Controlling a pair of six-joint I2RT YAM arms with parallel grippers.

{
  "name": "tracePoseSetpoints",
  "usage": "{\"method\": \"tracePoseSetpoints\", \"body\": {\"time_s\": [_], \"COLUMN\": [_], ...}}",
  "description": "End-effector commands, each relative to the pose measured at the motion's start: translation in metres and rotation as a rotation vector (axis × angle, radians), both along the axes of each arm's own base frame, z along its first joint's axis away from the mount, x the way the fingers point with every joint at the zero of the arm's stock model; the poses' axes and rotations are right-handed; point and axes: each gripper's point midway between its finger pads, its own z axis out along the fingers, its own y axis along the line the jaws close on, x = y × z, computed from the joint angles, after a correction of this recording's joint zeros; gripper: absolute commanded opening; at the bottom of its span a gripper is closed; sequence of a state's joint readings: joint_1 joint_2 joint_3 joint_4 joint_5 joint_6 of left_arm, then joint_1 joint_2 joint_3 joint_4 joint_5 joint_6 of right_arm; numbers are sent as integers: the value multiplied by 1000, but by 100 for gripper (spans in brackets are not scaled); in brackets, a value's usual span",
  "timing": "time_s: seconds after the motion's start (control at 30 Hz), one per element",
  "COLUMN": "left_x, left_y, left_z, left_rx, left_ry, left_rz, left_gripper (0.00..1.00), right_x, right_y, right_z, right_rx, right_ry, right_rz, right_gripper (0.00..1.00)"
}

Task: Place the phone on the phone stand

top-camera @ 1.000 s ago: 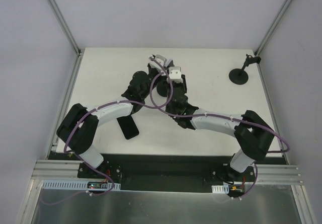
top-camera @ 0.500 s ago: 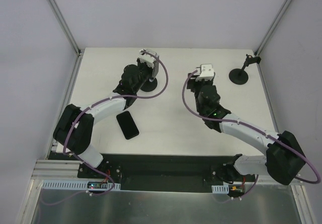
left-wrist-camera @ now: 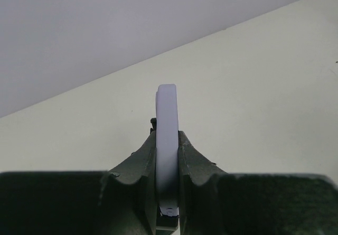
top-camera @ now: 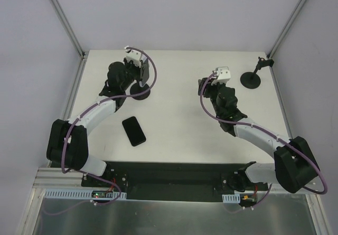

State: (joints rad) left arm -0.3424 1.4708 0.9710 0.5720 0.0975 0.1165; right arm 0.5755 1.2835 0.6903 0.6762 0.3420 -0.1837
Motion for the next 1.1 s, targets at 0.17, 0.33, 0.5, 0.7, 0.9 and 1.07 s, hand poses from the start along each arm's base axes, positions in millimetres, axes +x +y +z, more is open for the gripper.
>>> {"method": "tracePoseSetpoints", "body": {"time_s": [0.17,0.33,0.5,0.7,0.9,1.07], "left_x": [12,28,33,10,19,15], "left_y": [38,38,15,-43,-70,-75], "left_z": [69,73,81,83,78,79], "left_rx": [-7,-33,-94,-114,-138,-104], "left_ry": [-127,-104,-71,-49,-4,16], "left_rz": [-73,-97,-219,-707,-1020,-1260], "left_gripper": [0,0,0,0,0,0], "right_x": [5,1,2,2,6,11], "right_y": [11,4,2,-2,-13,-16], "right_z": [32,31,34,31,28,24], "right_rx": [68,45,44,33,41,47], "right_ry": [-99,-108,-119,-120,-113,-100], "right_rz": [70,59,77,111,105,123], "right_gripper": [61,62,62,62,62,62]}}
